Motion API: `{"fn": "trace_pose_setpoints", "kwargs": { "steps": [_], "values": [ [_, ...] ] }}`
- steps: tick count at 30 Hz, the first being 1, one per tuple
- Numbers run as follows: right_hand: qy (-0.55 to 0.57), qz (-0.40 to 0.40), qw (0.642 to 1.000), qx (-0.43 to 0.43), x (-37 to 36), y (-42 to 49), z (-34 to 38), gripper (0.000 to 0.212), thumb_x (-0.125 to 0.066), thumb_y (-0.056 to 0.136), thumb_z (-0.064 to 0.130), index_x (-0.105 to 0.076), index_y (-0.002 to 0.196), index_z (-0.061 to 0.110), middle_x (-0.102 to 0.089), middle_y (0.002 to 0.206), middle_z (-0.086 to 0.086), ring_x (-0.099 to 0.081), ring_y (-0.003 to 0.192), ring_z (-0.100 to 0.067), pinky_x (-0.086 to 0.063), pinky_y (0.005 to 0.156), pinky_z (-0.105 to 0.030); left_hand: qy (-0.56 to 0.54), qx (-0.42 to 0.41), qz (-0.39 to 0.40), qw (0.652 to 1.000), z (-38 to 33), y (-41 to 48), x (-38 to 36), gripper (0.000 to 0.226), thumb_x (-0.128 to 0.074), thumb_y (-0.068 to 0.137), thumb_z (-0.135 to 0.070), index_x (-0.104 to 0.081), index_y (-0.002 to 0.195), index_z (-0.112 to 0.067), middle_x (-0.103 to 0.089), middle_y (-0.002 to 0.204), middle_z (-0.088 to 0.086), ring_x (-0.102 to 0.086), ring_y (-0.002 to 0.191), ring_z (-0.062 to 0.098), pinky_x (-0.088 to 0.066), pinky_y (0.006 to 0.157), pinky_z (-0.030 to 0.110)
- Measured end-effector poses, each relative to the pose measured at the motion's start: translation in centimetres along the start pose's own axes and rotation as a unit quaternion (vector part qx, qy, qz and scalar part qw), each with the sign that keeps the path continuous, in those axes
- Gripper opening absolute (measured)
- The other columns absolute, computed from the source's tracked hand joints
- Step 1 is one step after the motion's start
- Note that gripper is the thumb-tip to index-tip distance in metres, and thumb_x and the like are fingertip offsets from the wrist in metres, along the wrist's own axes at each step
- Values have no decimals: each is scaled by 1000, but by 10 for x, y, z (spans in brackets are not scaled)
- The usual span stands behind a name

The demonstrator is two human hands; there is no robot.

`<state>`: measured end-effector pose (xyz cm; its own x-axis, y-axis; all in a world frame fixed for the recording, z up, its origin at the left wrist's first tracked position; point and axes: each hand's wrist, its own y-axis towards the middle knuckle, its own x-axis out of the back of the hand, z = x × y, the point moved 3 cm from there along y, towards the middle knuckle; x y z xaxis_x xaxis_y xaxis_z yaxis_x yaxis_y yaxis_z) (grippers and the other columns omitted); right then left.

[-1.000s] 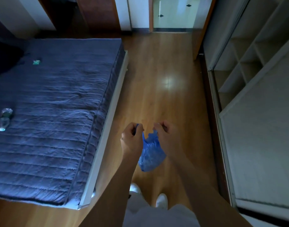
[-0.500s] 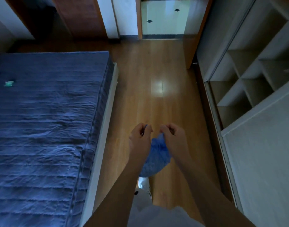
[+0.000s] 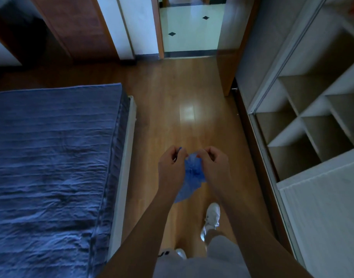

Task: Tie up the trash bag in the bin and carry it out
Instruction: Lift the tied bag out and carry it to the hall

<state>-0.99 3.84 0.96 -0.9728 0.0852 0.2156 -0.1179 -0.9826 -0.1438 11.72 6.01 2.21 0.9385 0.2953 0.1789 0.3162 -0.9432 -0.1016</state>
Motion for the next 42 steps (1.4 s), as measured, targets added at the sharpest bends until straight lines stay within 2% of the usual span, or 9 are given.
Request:
{"fn": "trace_pose_setpoints", "kwargs": {
  "steps": [11,17,21,23,28,32,36,38,42],
  "values": [
    [4,41,999,-3,14,203,19,21,-58,93,14,-67,80,0,-54,60,1,-47,50,1,-40,51,-10,-6,84,-42,996,-17,178,-91,32,-54,90,-25,-53,57,-26,-45,60,3,-44,61,19,-40,63,41],
    [-5,46,999,-11,23,313,30,22,-58,92,22,-67,76,9,-63,63,-1,-56,59,-9,-50,63,-32,-10,94,-81,992,-37,268,-138,32,-54,88,-28,-56,56,-27,-47,59,2,-43,60,21,-38,61,41],
    [-2,54,998,10,25,360,38,25,-58,94,16,-65,75,3,-59,54,13,-53,52,4,-40,56,-13,-18,99,-104,990,-43,317,-155,30,-55,88,-24,-59,58,-24,-51,61,5,-45,60,21,-40,61,39],
    [0,57,998,5,23,386,39,25,-58,94,16,-64,73,4,-55,49,19,-51,50,4,-38,56,-14,-17,94,-110,989,-46,341,-162,29,-56,85,-24,-59,57,-23,-52,60,4,-46,59,19,-41,61,40],
    [-5,53,999,0,10,447,46,24,-59,93,23,-67,75,10,-63,62,6,-60,60,-10,-51,66,-37,-5,79,-107,991,-49,402,-173,35,-56,88,-22,-57,53,-26,-51,55,0,-48,58,18,-42,60,40],
    [-14,54,998,-10,-7,498,53,23,-58,94,23,-68,77,13,-63,64,7,-58,61,-3,-52,68,-34,-16,79,-98,992,-56,462,-180,37,-56,90,-21,-56,54,-27,-49,57,3,-46,58,18,-41,59,38],
    [-23,50,998,-17,-40,562,67,24,-57,95,24,-67,74,16,-63,67,-12,-54,62,-14,-49,63,-38,-10,94,-70,993,-59,536,-176,28,-55,89,-28,-59,62,-22,-51,60,0,-48,61,16,-43,63,40],
    [-27,44,998,-18,-58,596,80,24,-58,94,24,-66,72,18,-60,64,-9,-52,60,-12,-46,60,-34,-15,103,-61,993,-62,575,-171,27,-55,88,-30,-60,63,-22,-51,60,0,-48,61,16,-42,64,41],
    [-31,33,999,-29,-93,663,102,23,-57,94,24,-66,73,21,-65,68,-7,-59,66,-11,-51,68,-34,-10,94,-40,995,-72,651,-162,26,-54,90,-29,-60,65,-23,-51,61,0,-48,61,16,-41,63,39]
  ]
}}
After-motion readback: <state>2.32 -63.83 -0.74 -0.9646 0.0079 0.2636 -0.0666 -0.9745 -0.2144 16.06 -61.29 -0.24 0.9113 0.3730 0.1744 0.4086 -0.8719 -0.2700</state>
